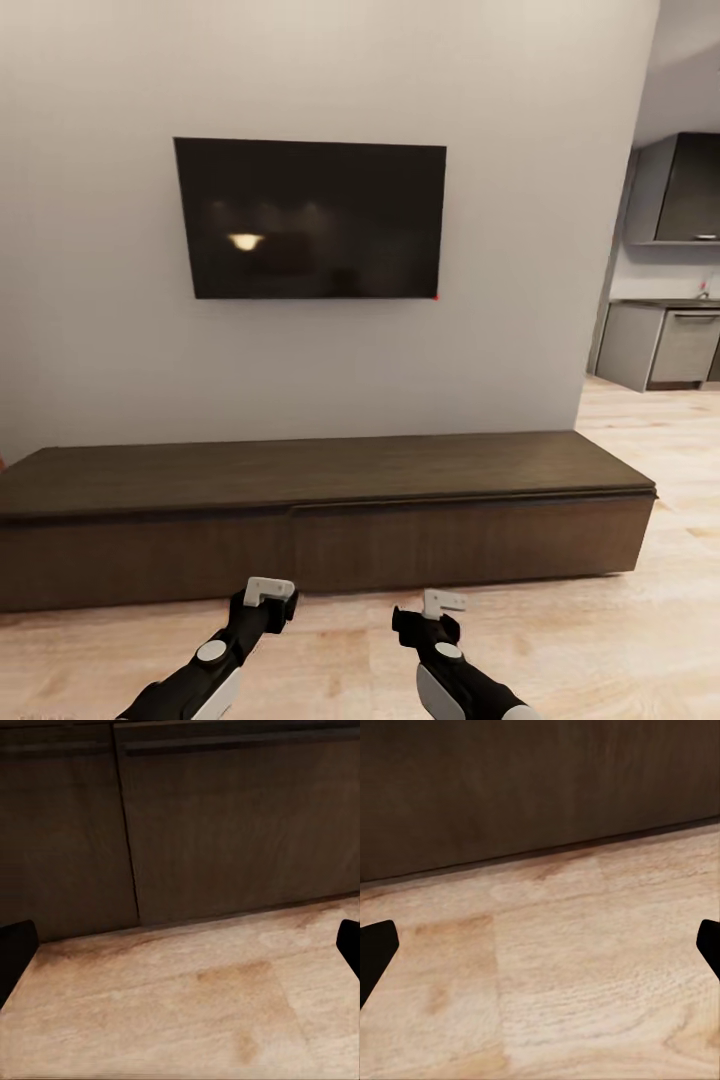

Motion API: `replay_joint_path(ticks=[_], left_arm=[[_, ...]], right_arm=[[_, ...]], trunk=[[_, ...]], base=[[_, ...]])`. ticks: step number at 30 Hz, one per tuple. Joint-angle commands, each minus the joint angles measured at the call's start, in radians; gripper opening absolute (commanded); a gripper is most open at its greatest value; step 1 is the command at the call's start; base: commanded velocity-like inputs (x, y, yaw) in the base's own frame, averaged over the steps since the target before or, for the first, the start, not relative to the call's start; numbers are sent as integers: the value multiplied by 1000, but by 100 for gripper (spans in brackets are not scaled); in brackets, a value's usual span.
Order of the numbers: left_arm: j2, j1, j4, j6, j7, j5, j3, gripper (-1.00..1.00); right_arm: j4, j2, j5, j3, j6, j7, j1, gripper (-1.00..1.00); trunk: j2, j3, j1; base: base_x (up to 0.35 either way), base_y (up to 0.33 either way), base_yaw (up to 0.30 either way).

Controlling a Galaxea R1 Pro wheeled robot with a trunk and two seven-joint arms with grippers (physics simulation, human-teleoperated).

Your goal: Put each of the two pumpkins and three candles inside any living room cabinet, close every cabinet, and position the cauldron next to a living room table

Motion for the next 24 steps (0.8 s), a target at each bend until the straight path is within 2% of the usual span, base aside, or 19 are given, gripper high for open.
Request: replay_joint_path(ticks=[1, 14, 24], left_arm=[[1, -1, -1, -4, 8, 6, -9, 100], [1, -1, -2, -5, 8, 6, -9, 100], [1, 0, -2, -6, 8, 6, -8, 100]], right_arm=[[1, 0, -10, 8, -6, -5, -1, 100], [1, 0, -10, 8, -6, -5, -1, 100], [1, -2, -10, 8, -6, -3, -1, 100]], trunk=[[-1, -1, 0], [-1, -1, 0], [-1, -1, 0]], base=[[51, 299, 225], [19, 302, 272], [11, 97, 59]])
